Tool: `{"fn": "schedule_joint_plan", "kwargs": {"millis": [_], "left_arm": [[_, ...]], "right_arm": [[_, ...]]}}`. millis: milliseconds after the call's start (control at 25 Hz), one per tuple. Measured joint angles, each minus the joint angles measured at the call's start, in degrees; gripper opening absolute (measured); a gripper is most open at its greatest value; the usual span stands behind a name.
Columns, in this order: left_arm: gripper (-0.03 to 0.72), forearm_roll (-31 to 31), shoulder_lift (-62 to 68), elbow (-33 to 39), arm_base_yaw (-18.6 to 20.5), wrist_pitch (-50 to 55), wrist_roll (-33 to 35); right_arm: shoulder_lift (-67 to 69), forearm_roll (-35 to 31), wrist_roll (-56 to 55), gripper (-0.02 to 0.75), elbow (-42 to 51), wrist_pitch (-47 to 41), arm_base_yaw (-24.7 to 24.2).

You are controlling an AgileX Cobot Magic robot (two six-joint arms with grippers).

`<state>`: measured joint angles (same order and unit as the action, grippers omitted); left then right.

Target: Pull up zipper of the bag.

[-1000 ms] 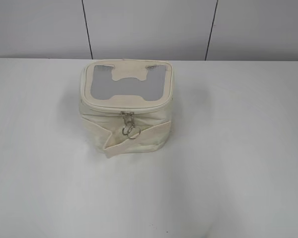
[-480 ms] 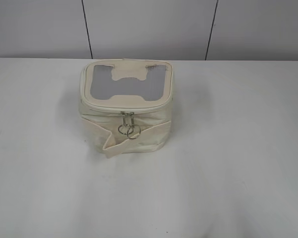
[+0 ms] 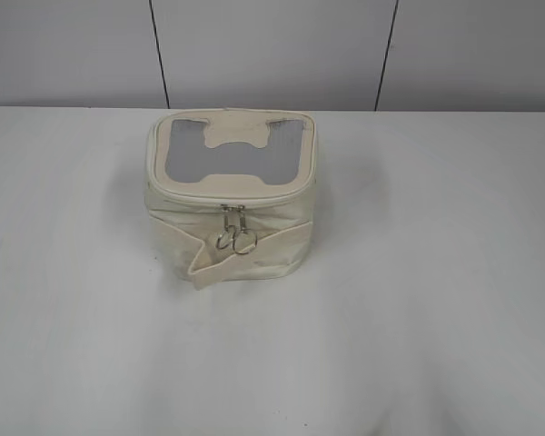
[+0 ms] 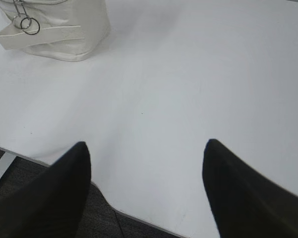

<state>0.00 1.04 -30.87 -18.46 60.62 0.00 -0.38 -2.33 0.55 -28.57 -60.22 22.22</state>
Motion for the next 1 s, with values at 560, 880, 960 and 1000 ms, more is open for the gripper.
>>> {"fn": "schedule_joint_plan", "kwargs": {"millis": [560,880,960,1000], "left_arm": [[0.427,0.0,-1.4,0.0,14.0,-0.3,0.0],[0.427,0.0,-1.4,0.0,14.3,-0.4,0.0],[0.427,0.0,-1.4,0.0,14.3,-0.4,0.0],[0.427,0.0,-1.4,0.0,14.3,-0.4,0.0]], "right_arm": [[0.0,0.1,0.0,0.526,0.0,0.2,-19.5],[0.0,0.2,-0.1,0.526,0.0,0.2,-19.7],[0.0,0.2,-0.1,0.526,0.0,0.2,-19.7],[0.0,0.2,-0.1,0.526,0.0,0.2,-19.7]]}}
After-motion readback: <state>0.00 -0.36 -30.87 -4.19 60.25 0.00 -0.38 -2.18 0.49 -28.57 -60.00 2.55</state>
